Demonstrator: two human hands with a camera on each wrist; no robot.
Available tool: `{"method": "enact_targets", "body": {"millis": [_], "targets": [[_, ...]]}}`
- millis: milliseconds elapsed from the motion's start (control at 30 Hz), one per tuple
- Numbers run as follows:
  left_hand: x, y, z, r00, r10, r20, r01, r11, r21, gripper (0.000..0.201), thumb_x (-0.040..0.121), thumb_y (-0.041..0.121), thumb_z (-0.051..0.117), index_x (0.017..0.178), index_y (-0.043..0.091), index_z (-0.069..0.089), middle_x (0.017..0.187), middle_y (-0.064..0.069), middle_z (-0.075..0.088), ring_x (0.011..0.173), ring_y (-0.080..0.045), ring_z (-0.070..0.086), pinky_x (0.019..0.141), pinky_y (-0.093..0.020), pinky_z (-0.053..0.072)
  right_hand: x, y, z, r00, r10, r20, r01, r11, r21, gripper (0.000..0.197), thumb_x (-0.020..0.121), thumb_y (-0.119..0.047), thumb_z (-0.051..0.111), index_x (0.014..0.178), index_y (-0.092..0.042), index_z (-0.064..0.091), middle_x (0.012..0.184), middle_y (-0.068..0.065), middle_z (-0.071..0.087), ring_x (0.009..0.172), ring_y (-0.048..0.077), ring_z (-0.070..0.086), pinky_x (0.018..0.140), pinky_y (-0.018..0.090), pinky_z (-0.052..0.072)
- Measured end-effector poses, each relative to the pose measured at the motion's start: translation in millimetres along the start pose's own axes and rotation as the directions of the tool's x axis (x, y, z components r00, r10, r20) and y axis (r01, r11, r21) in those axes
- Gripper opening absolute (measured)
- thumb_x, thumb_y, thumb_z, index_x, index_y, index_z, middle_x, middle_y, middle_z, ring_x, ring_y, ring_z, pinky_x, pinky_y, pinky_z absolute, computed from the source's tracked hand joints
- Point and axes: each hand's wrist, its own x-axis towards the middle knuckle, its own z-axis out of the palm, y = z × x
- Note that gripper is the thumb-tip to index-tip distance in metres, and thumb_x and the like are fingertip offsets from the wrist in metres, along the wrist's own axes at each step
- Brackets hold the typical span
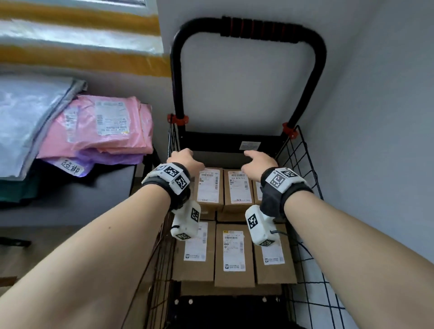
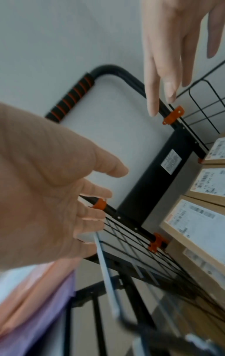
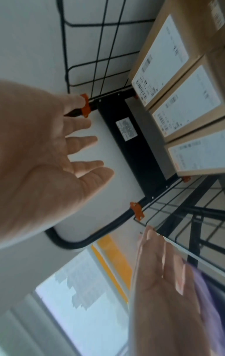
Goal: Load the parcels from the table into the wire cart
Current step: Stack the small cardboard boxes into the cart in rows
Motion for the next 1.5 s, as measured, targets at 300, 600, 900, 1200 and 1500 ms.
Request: {"method": "enact_targets", "body": {"millis": [300, 600, 900, 1200, 1500], "targets": [[-112, -49, -127, 0.972, 0.213, -0.103, -0.205, 0.975, 0.083, 0.043, 0.088, 0.022, 0.059, 0.128, 0.009, 0.054, 0.121, -0.01, 0.058, 0.109, -0.027, 0.056, 0.092, -0.032, 0.046, -122, -126, -27, 0.981, -0.178, -0.081, 0.174, 0.983, -0.056, 0.056, 0.09, -0.017, 0.05, 0.145, -0.027, 0.039, 0.152, -0.002, 0.037, 0.138, 0.024, 0.037, 0.111, 0.03, 0.031], [-186, -152, -225, 0.921, 0.242, -0.306, -0.169, 0.954, 0.249, 0.049, 0.086, 0.025, 0.058, 0.134, 0.019, 0.051, 0.135, -0.009, 0.051, 0.123, -0.027, 0.05, 0.102, -0.039, 0.043, -209, -263, 5, 0.923, -0.375, -0.087, 0.358, 0.919, -0.163, 0.054, 0.094, -0.017, 0.048, 0.146, -0.018, 0.036, 0.151, 0.003, 0.039, 0.136, 0.023, 0.04, 0.108, 0.03, 0.034], [-221, -276, -302, 0.902, 0.168, -0.398, -0.023, 0.938, 0.346, 0.055, 0.091, 0.034, 0.055, 0.142, 0.025, 0.038, 0.146, -0.004, 0.038, 0.133, -0.025, 0.038, 0.105, -0.041, 0.035, -260, -406, 61, 0.834, -0.552, 0.003, 0.541, 0.816, -0.204, 0.057, 0.092, -0.023, 0.051, 0.146, -0.021, 0.035, 0.15, 0.002, 0.039, 0.129, 0.021, 0.048, 0.097, 0.026, 0.041], [-207, -356, -366, 0.873, 0.069, -0.483, 0.125, 0.926, 0.357, 0.053, 0.09, 0.033, 0.054, 0.14, 0.024, 0.04, 0.142, -0.007, 0.039, 0.132, -0.028, 0.036, 0.106, -0.045, 0.031, -265, -518, 95, 0.73, -0.681, 0.047, 0.666, 0.695, -0.272, 0.046, 0.094, -0.019, 0.047, 0.141, -0.019, 0.045, 0.147, 0.003, 0.043, 0.131, 0.023, 0.045, 0.106, 0.031, 0.04], [-110, -404, -450, 0.859, 0.105, -0.501, 0.153, 0.881, 0.448, 0.055, 0.088, 0.031, 0.054, 0.14, 0.021, 0.039, 0.142, -0.006, 0.039, 0.134, -0.026, 0.034, 0.108, -0.042, 0.029, -187, -631, 106, 0.737, -0.676, 0.02, 0.651, 0.701, -0.292, 0.046, 0.092, -0.019, 0.048, 0.138, -0.019, 0.047, 0.143, 0.006, 0.048, 0.129, 0.025, 0.047, 0.103, 0.029, 0.039]]}}
